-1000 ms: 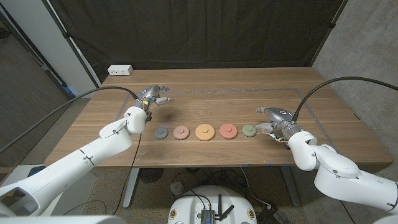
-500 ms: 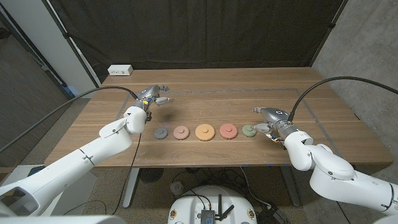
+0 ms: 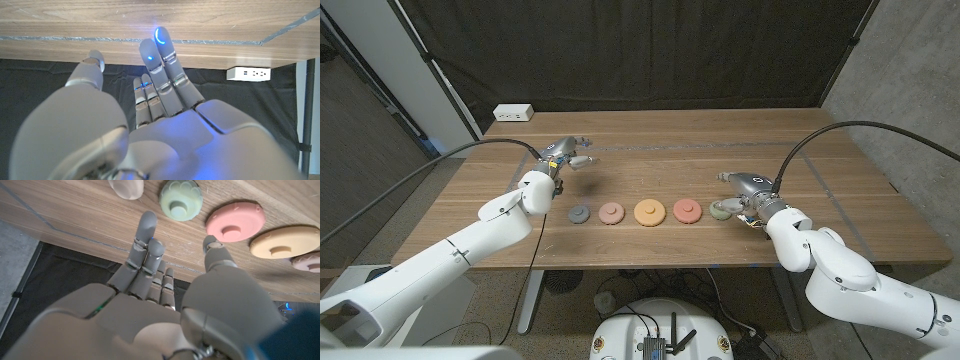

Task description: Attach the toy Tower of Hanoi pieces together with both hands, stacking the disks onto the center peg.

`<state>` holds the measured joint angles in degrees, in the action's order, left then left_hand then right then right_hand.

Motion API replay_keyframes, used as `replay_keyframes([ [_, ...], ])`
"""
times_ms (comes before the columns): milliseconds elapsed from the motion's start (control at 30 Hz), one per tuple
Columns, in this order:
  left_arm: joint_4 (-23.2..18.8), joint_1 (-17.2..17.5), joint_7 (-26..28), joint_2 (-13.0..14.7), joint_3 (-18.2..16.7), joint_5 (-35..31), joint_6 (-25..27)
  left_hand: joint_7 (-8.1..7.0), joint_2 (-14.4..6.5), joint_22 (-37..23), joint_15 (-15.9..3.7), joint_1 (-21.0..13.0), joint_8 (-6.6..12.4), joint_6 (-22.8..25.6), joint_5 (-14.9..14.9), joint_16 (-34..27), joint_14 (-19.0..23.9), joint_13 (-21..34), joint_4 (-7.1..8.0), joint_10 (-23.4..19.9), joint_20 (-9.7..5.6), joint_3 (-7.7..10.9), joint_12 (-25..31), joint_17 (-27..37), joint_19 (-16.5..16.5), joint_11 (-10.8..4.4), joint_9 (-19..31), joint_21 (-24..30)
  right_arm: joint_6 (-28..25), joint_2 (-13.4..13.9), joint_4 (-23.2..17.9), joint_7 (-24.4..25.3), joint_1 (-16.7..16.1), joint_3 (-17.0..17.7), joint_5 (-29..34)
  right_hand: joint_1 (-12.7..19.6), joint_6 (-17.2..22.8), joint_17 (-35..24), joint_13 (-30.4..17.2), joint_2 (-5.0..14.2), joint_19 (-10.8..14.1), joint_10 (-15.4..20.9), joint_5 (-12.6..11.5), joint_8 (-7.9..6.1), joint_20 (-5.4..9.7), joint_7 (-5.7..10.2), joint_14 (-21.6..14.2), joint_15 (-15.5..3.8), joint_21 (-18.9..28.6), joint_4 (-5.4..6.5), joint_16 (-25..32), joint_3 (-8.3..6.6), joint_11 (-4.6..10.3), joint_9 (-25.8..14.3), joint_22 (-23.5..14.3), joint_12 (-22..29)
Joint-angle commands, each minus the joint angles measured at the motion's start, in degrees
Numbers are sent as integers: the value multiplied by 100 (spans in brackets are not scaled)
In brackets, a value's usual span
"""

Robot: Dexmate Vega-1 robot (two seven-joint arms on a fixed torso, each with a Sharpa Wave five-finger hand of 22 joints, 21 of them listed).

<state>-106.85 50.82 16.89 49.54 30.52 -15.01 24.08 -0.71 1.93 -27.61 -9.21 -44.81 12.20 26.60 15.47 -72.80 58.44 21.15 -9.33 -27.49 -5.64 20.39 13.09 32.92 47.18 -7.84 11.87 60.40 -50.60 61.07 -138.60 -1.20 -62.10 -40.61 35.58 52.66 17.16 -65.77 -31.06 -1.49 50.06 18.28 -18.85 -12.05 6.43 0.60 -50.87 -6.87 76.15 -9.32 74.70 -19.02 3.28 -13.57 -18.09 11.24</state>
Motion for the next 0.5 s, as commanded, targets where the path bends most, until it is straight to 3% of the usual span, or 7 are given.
replay_keyframes([
  [33, 67, 10, 31, -7, -30, 39, -96, 9, -46, 10, -328, -11, -22, 60, 27, -65, -37, 25, 10, -45, -518, -16, -4, -8, -27, -11, 13, 40, -130, -214, -56, -580, 244, -319, 598, 78, -22, 11, 16, -28, -61, -73, 28, 9, 575, -66, 36, -560, 69, 14, -23, 46, -21, 7, 29, -24],
  [267, 128, 4, 48, -28, -30, 59, -166, 11, -52, 26, -329, -9, -23, 66, 30, -82, -42, 32, 11, -56, -519, -28, -7, -22, -36, -1, 13, 62, -141, -396, -18, -1023, 402, -507, 965, 77, -71, 84, 47, -38, -81, -226, 48, 22, 575, -101, 79, -559, 102, 21, -67, 81, -115, 28, 82, -63],
  [500, 142, 18, 66, -16, -48, 66, -200, 10, -57, 39, -329, -8, -17, 85, 32, -94, -46, 38, 12, -62, -525, -35, -9, -34, -31, -5, 14, 82, -103, -583, 23, -1217, 405, -541, 1225, 84, -131, 112, 89, -43, -103, -296, 67, 34, 575, -115, 68, -559, 155, 24, -56, 118, -112, 48, 128, -52],
])
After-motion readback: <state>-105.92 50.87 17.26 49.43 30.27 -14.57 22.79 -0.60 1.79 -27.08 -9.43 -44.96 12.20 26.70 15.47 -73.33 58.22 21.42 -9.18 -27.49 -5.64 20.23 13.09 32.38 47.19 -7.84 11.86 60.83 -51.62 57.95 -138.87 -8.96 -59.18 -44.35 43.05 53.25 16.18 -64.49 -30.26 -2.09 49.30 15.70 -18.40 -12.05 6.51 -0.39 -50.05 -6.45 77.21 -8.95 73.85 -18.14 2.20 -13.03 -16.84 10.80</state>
